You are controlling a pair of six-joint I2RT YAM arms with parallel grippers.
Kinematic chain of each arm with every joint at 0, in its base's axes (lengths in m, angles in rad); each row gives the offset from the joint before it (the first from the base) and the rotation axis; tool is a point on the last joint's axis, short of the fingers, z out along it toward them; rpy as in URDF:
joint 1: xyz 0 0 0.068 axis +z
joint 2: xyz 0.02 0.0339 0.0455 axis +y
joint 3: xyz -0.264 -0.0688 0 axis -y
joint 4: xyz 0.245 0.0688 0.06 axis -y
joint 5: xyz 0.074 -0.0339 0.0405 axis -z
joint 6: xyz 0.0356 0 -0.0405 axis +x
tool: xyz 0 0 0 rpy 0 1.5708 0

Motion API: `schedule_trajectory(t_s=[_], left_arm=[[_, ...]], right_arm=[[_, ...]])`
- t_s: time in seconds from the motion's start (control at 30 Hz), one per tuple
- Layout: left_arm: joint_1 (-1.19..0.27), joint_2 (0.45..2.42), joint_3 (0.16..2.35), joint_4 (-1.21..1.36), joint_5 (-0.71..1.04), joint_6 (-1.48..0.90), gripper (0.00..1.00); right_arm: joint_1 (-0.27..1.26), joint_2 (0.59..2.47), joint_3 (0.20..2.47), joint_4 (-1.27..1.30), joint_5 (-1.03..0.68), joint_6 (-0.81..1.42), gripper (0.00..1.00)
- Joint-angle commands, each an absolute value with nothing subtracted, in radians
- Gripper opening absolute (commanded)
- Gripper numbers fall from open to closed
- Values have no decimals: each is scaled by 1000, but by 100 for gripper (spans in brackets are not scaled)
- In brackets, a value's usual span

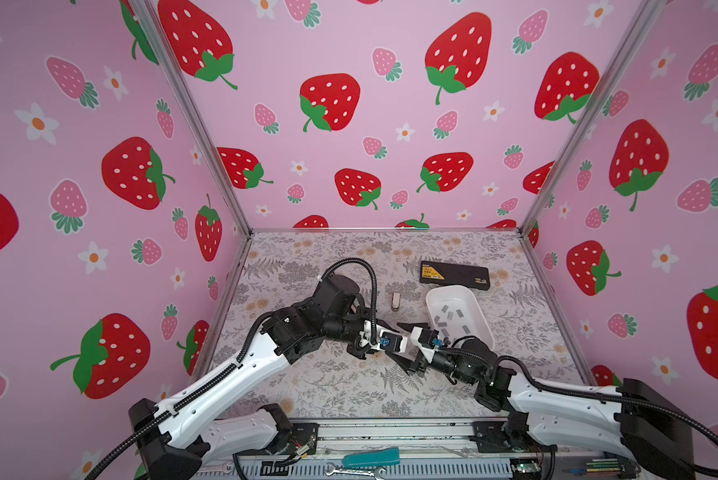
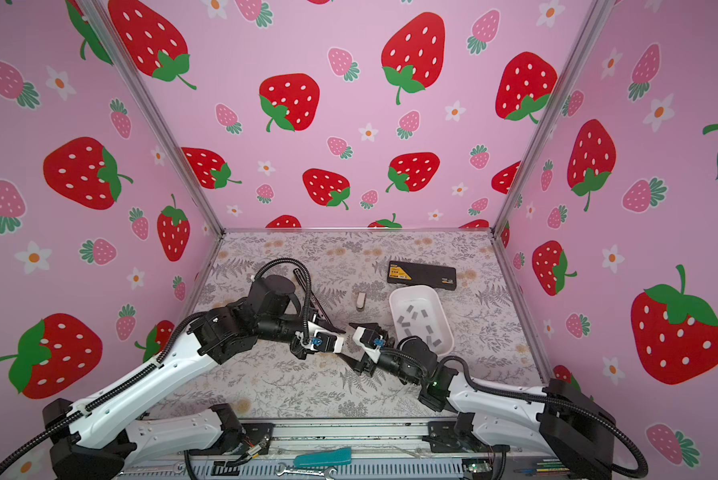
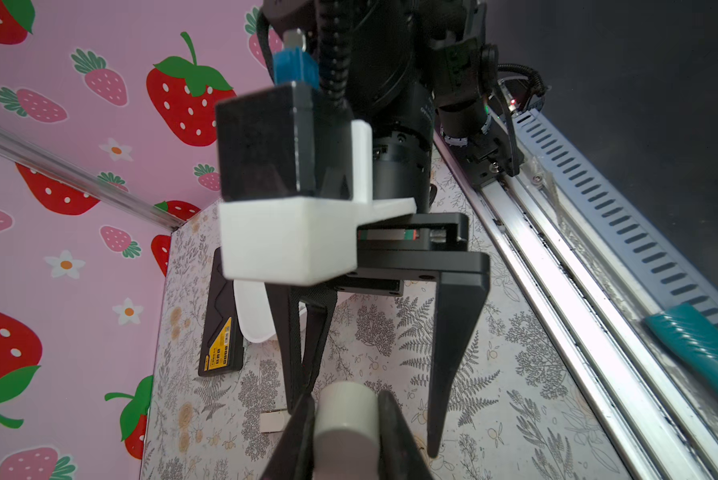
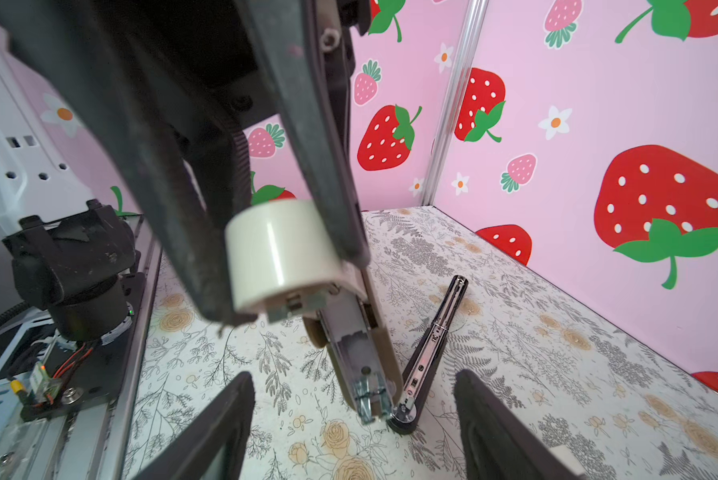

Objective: Load the staples into the stapler

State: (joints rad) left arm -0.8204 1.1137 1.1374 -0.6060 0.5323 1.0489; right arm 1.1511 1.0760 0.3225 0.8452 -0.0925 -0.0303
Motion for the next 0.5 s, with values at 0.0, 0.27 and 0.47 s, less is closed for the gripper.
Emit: schedule_trajectory(t_s=[0.0,0.27,0.47], left_arm=[[-831,1113,1181,-642,588,1093,0],[-839,1120,1184,-661,595,1108,0],[-841,1120,1183,-662,593,1113,0]], right_arm=[[1175,1102,364,896,-54,-58,74],[1204,1147,390,930,-28,-49,62],[1225,1170,400,947,-18,-54,54]])
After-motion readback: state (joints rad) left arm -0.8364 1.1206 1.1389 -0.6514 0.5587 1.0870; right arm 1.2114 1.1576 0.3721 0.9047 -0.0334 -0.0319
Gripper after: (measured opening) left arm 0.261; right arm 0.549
